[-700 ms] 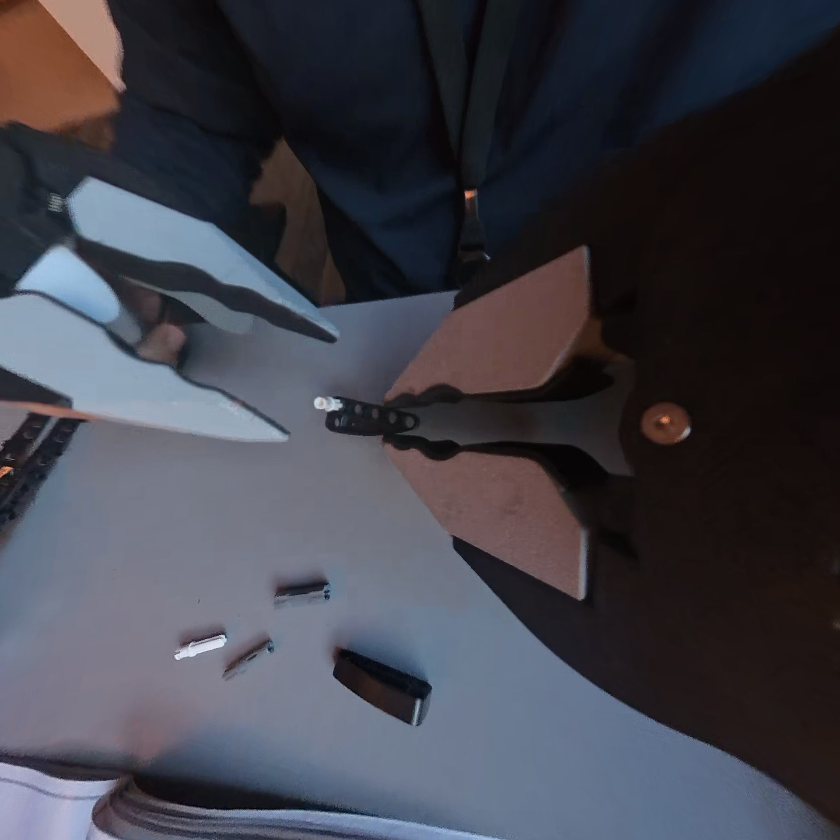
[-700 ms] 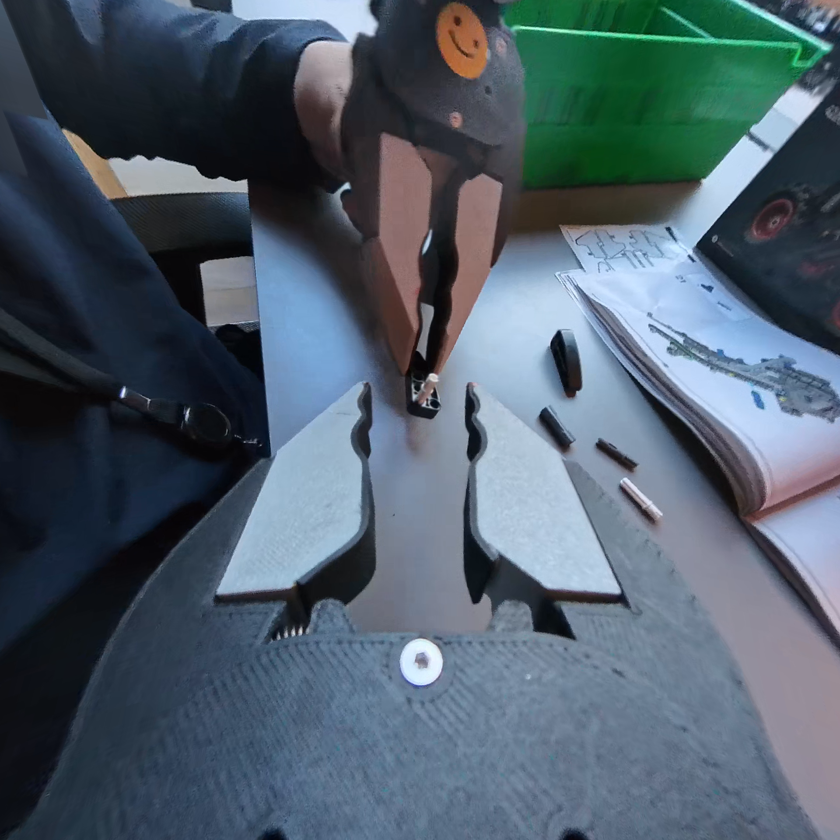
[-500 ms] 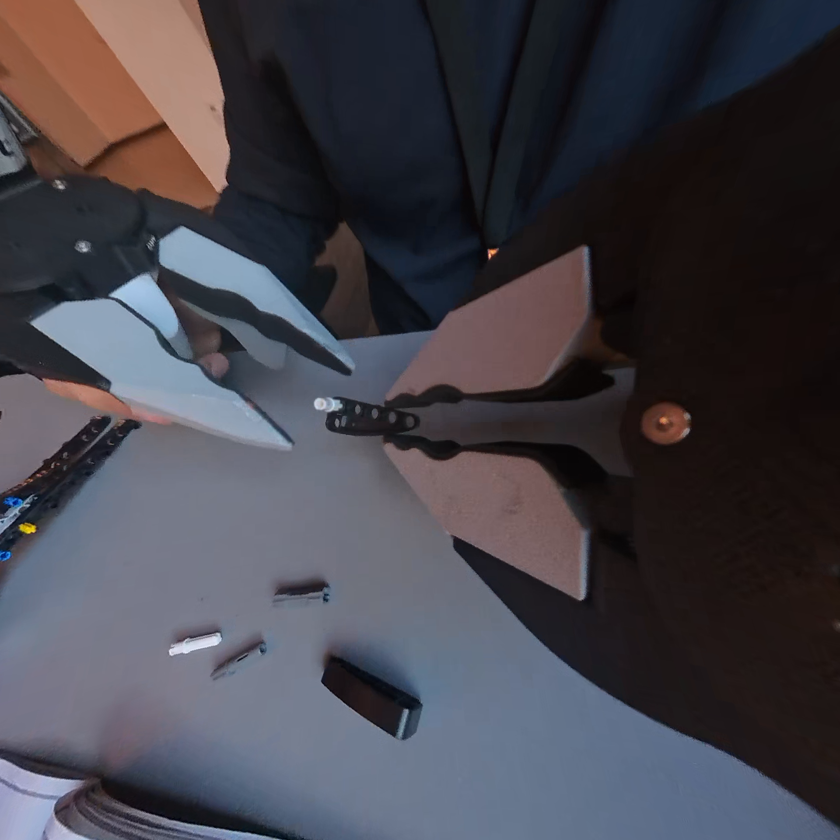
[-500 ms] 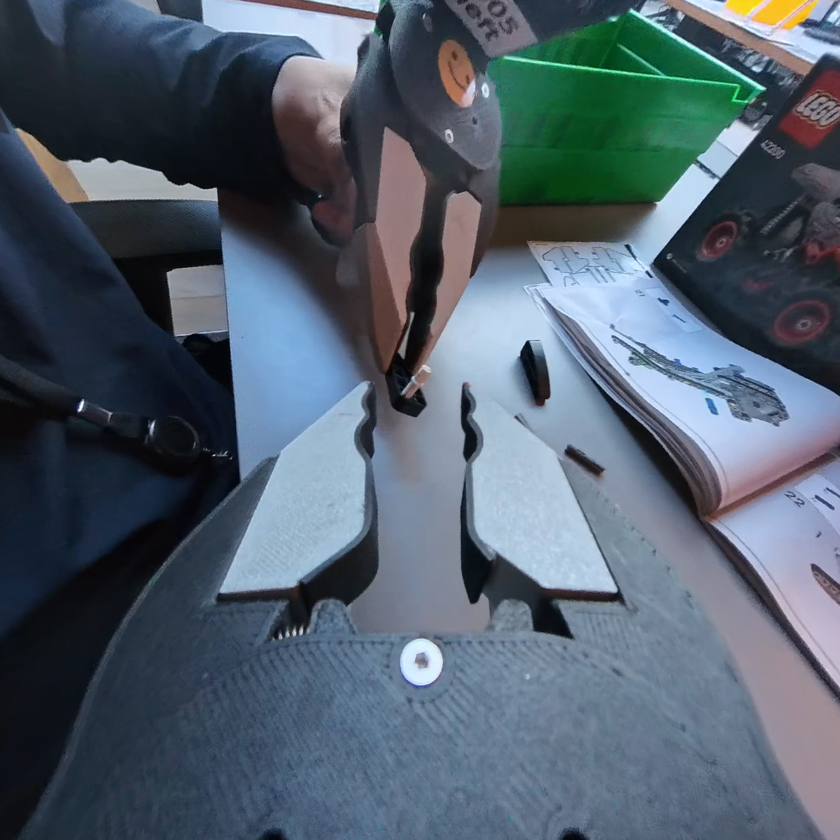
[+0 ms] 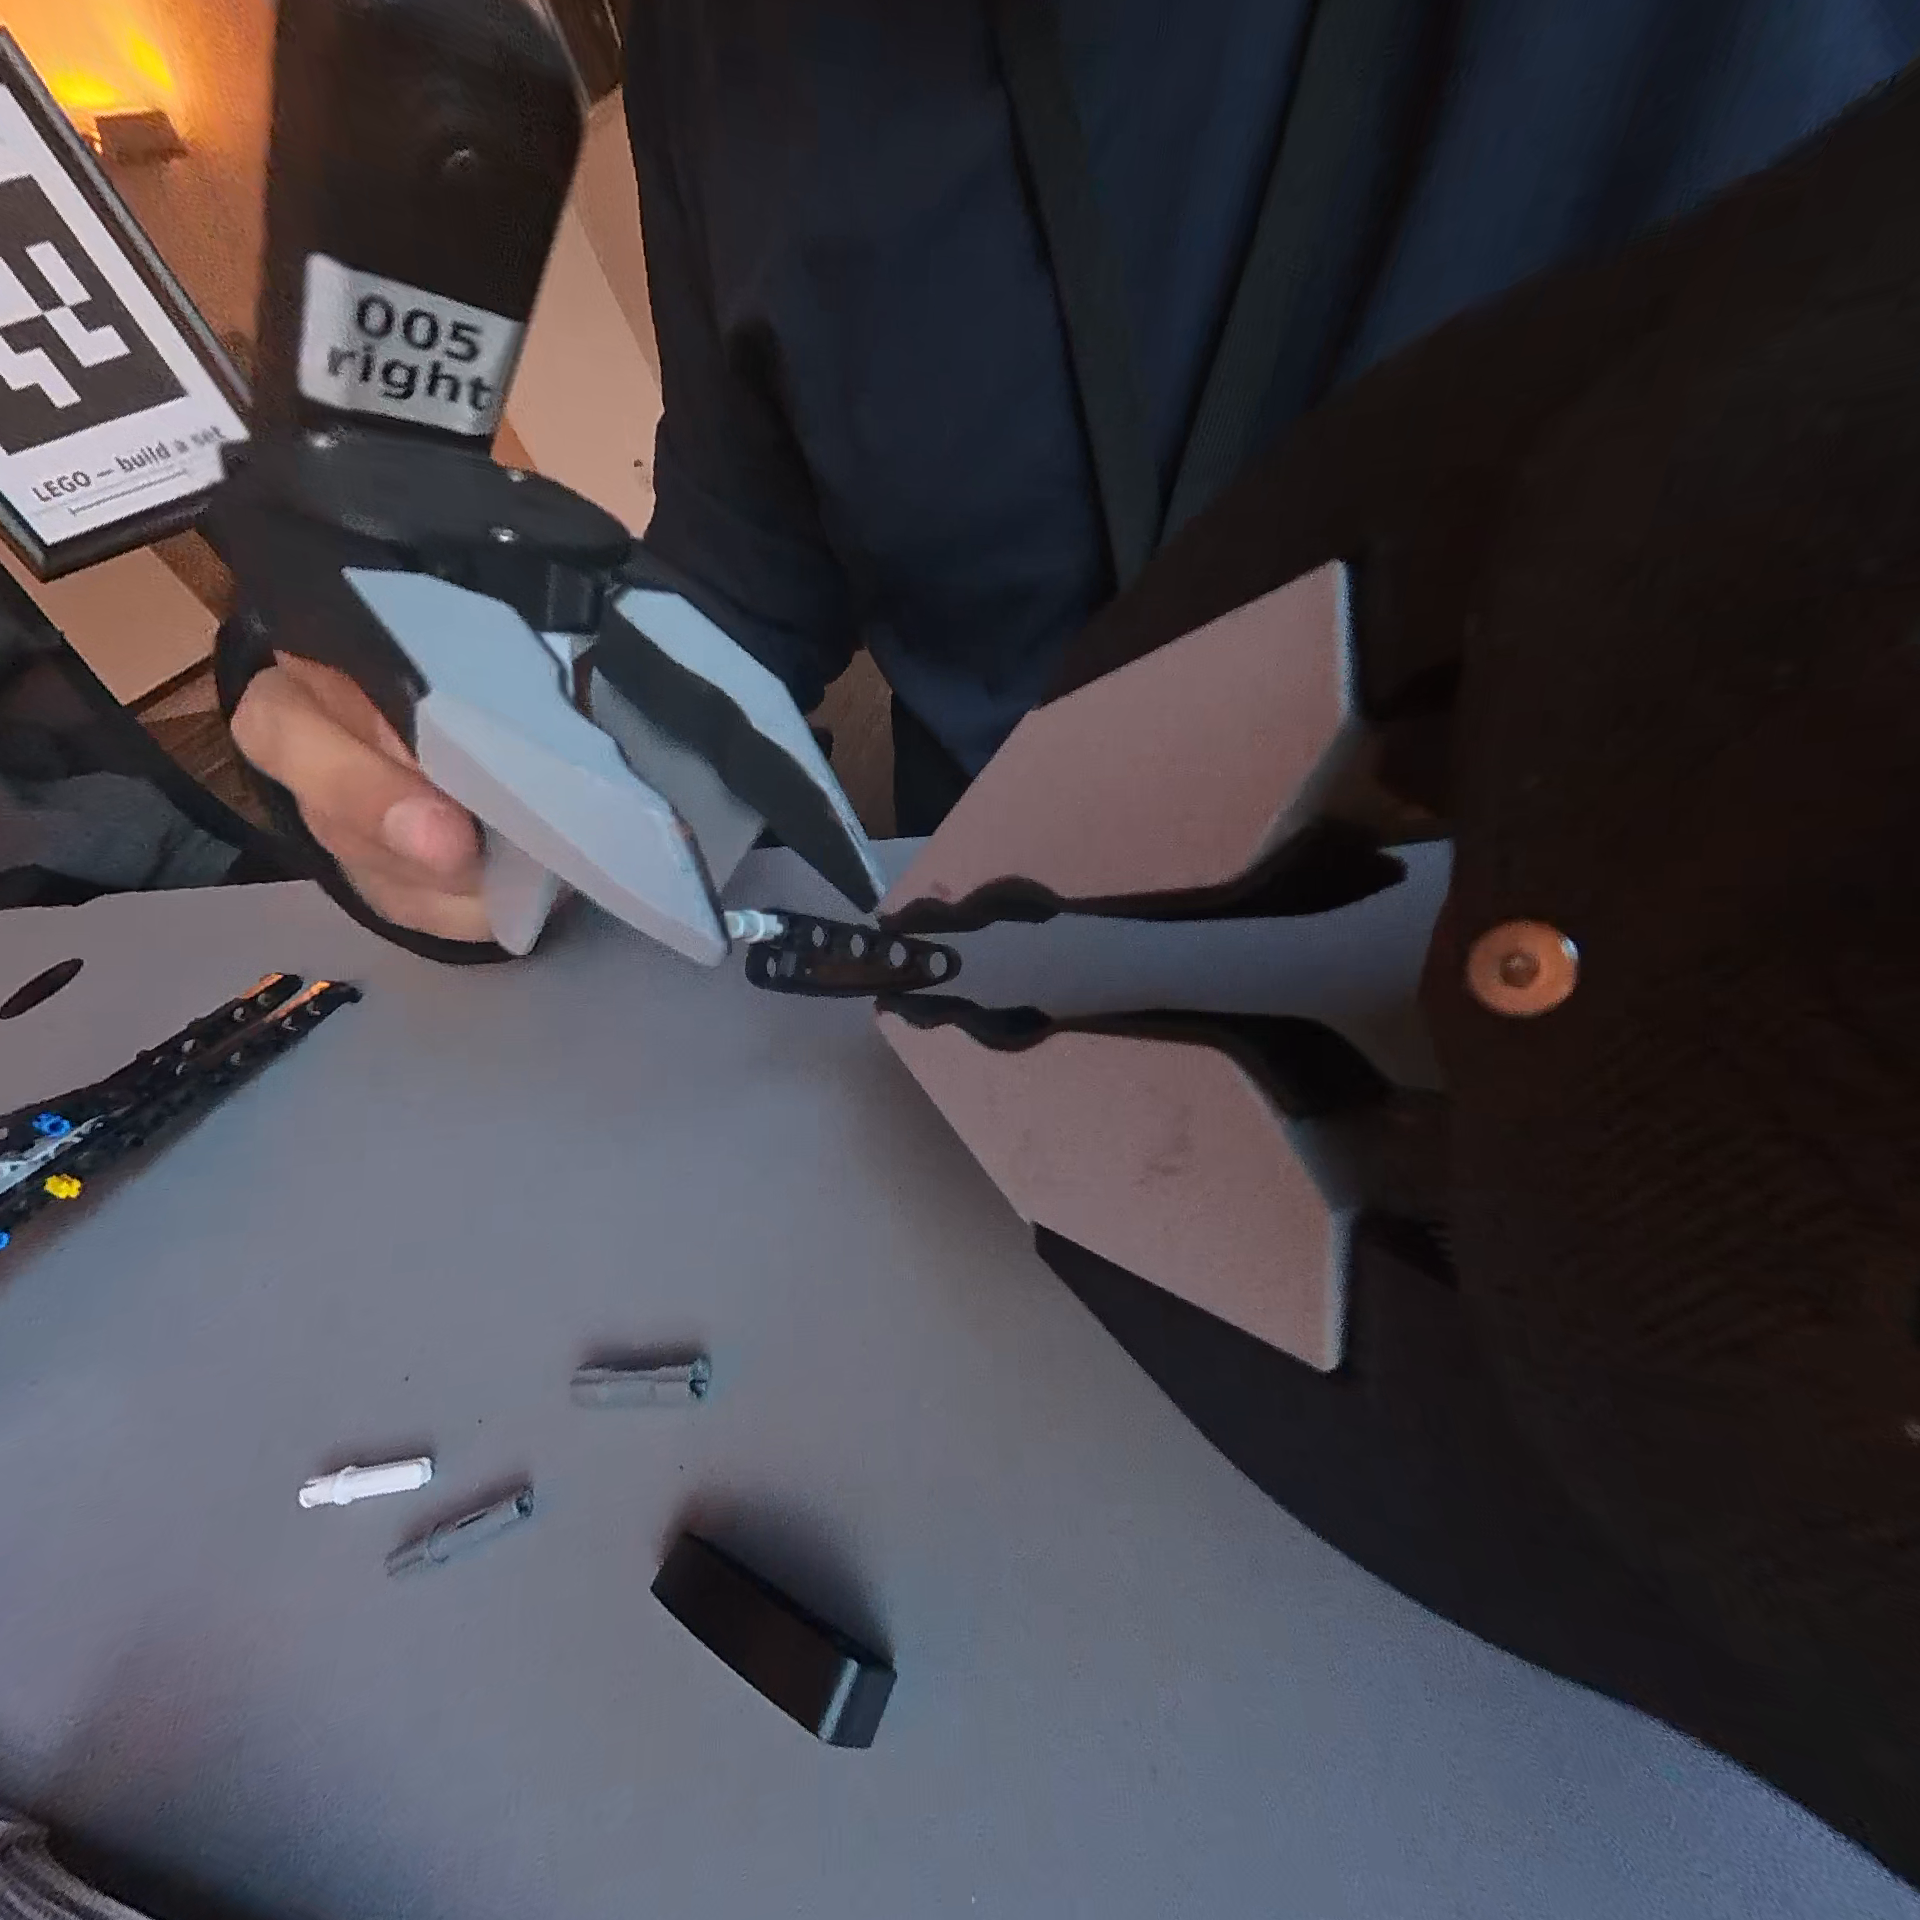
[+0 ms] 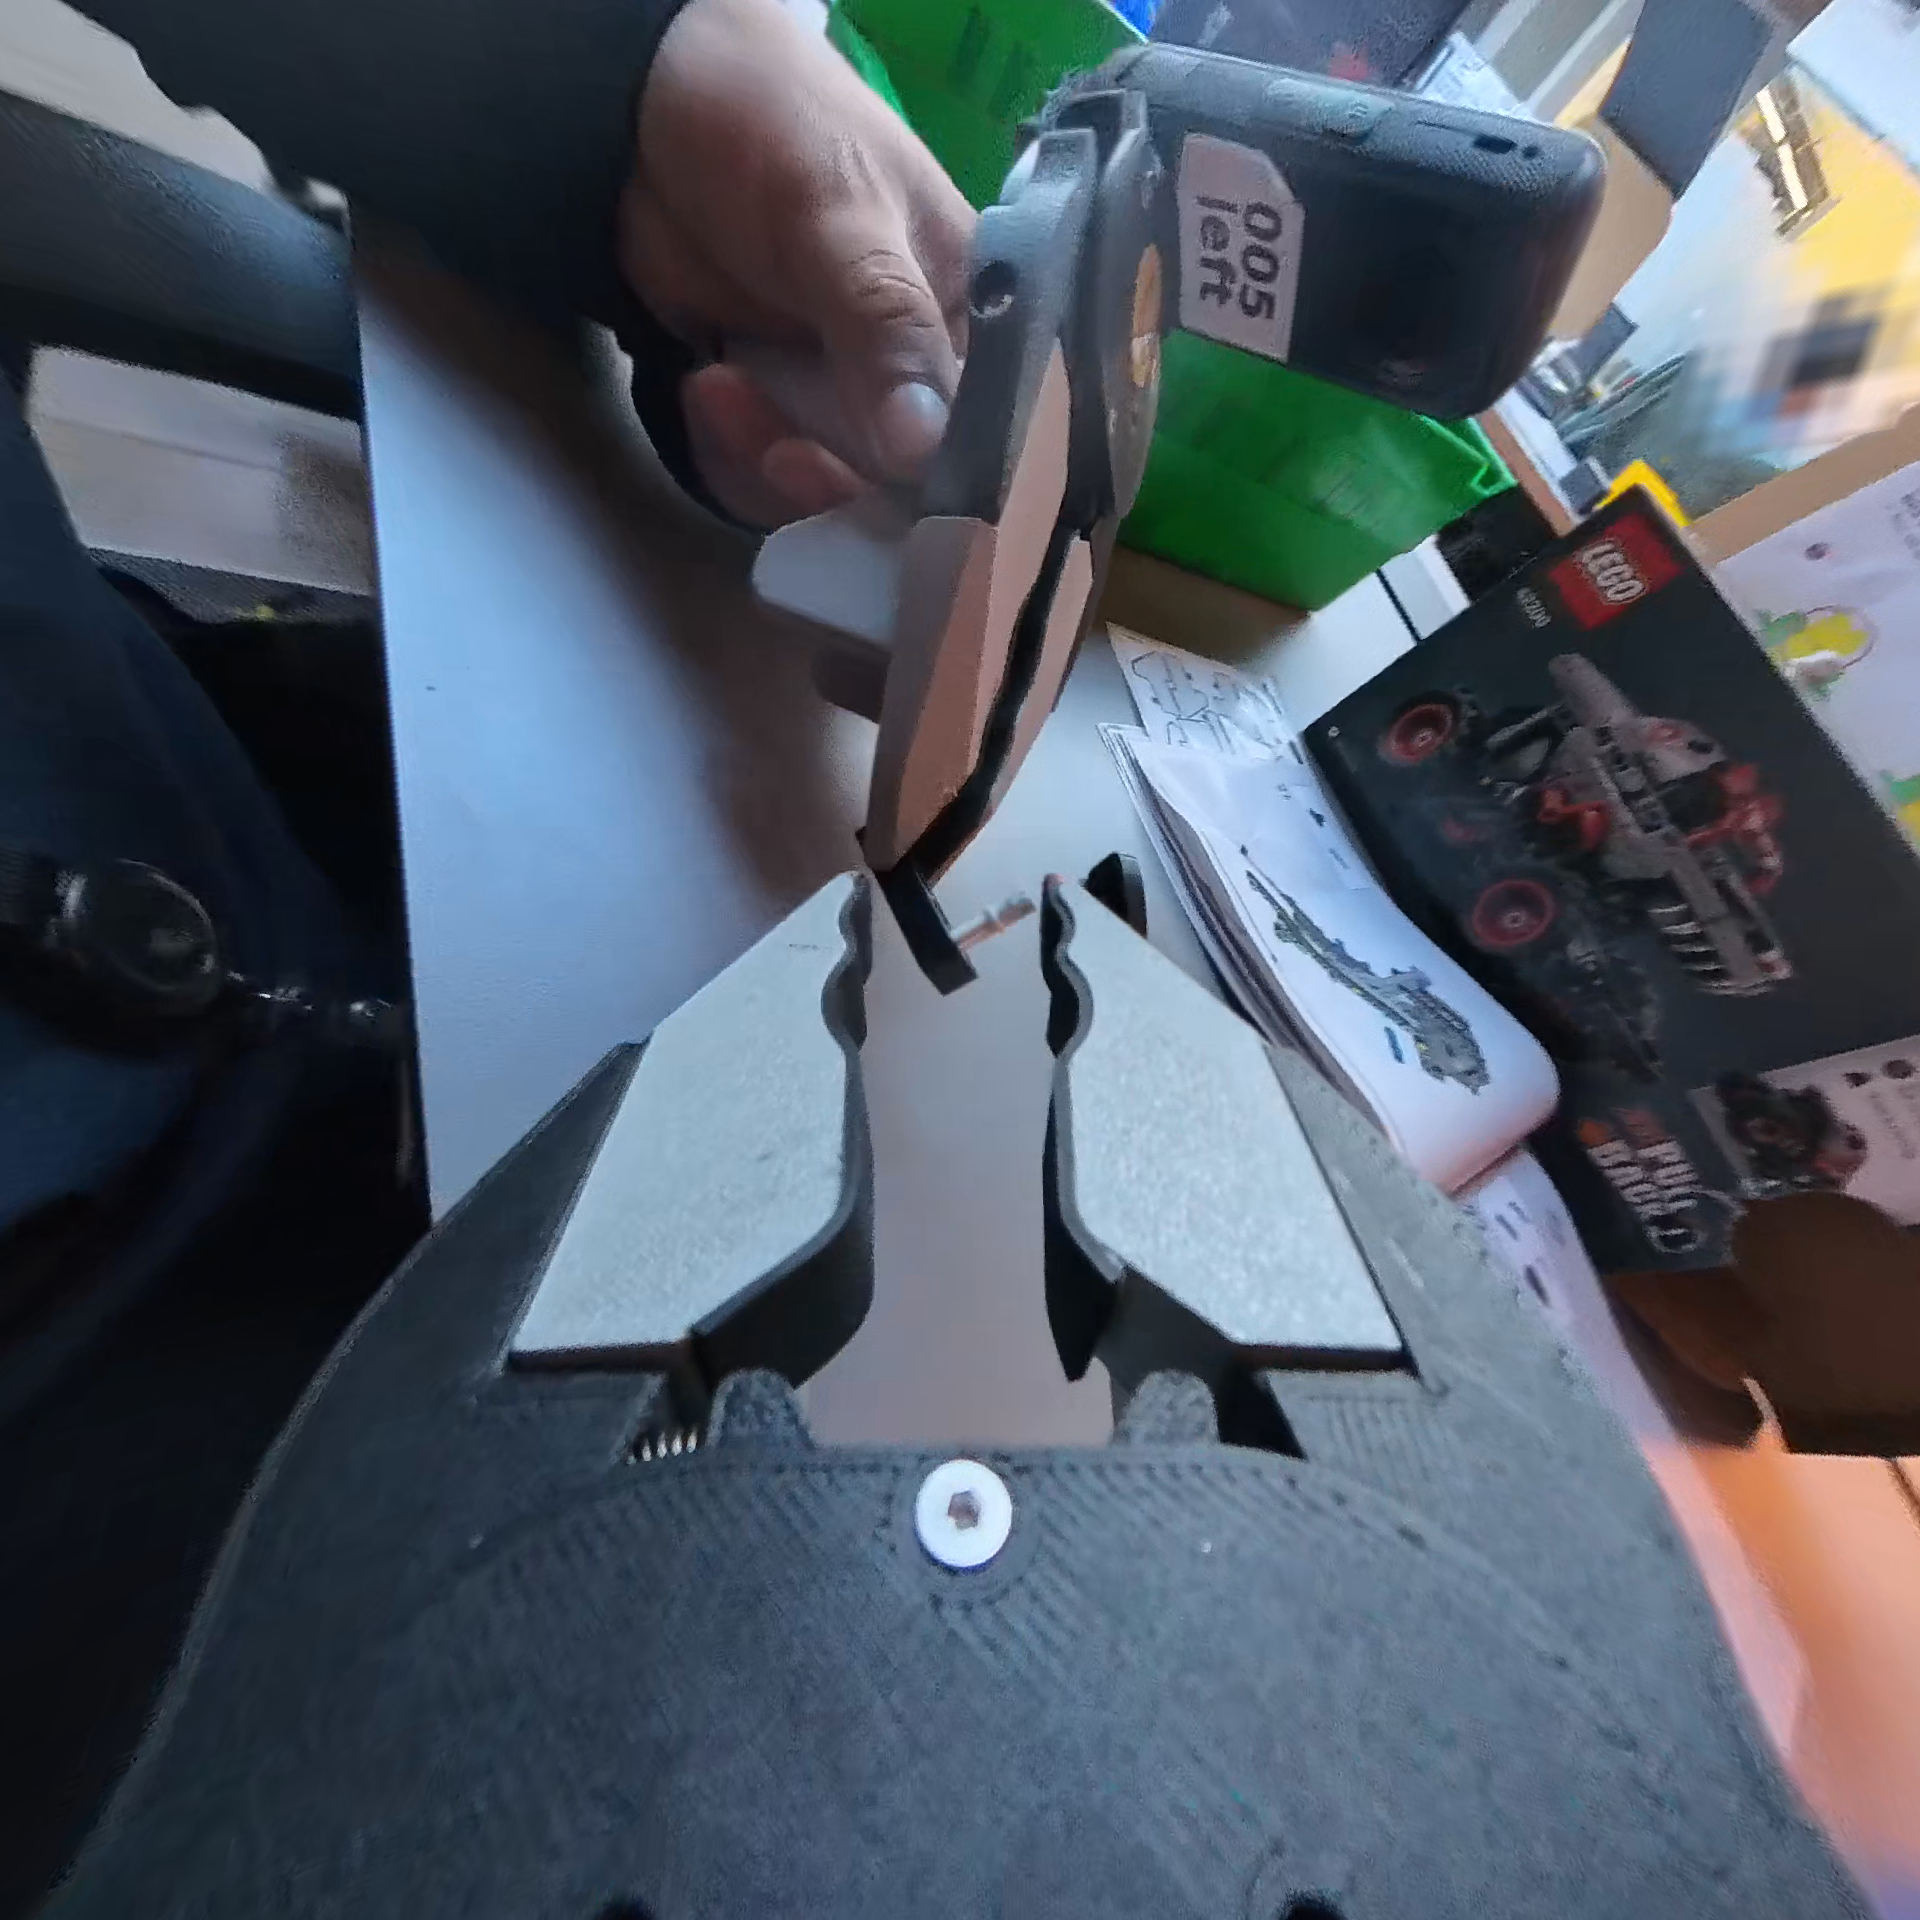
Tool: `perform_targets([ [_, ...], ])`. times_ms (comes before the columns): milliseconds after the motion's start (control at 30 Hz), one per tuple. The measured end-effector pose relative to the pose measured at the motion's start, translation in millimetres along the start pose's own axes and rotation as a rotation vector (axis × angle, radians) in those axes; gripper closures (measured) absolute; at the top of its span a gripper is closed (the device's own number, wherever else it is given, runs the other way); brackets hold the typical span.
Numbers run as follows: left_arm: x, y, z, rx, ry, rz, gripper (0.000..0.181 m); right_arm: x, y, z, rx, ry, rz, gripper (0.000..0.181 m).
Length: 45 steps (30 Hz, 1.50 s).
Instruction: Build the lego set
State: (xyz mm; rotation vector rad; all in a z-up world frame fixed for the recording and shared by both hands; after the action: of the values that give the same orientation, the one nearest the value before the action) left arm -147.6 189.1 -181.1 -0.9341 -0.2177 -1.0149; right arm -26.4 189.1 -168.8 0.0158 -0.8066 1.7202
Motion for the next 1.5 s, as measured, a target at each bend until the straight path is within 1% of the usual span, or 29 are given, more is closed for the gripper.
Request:
perform_targets([
  [133,-3,1,-2,-0.013,-0.008,0.021,0.171,-4,6,-1,-0.088,-0.093,-0.080,0.153],
  [267,-6,3,-4,-0.035,-0.019,0.023,0.172,-7,14,-6,-0.175,-0.162,-0.114,0.155],
  [367,-9,5,-6,-0.050,-0.010,0.057,0.172,-8,19,-10,-0.222,-0.186,-0.121,0.155],
  [633,-10,3,-3,-0.021,-0.026,0.061,0.171,0,18,-14,-0.201,-0.085,-0.087,0.156],
  [1233,-9,6,-2,-0.006,-0.012,0.067,0.171,2,16,-16,-0.219,-0.032,-0.061,0.157],
  [1400,-9,5,0,0.011,-0.018,0.056,0.171,2,14,-16,-0.223,-0.021,-0.060,0.159],
  [1500,-9,3,2,0.032,-0.031,0.046,0.171,2,13,-15,-0.227,-0.030,-0.068,0.166],
])
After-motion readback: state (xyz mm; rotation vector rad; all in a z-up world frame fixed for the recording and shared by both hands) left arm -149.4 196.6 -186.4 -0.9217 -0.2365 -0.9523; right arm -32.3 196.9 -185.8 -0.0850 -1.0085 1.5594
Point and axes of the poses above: each gripper's, where its closed fingertips meet, y out along the fingers, z out of its top, x = y × z across the jaws, the point moved 7 cm from there along -y, back along the fingers, and after that the axes turned 14 degrees about z, right-handed, at the moved point
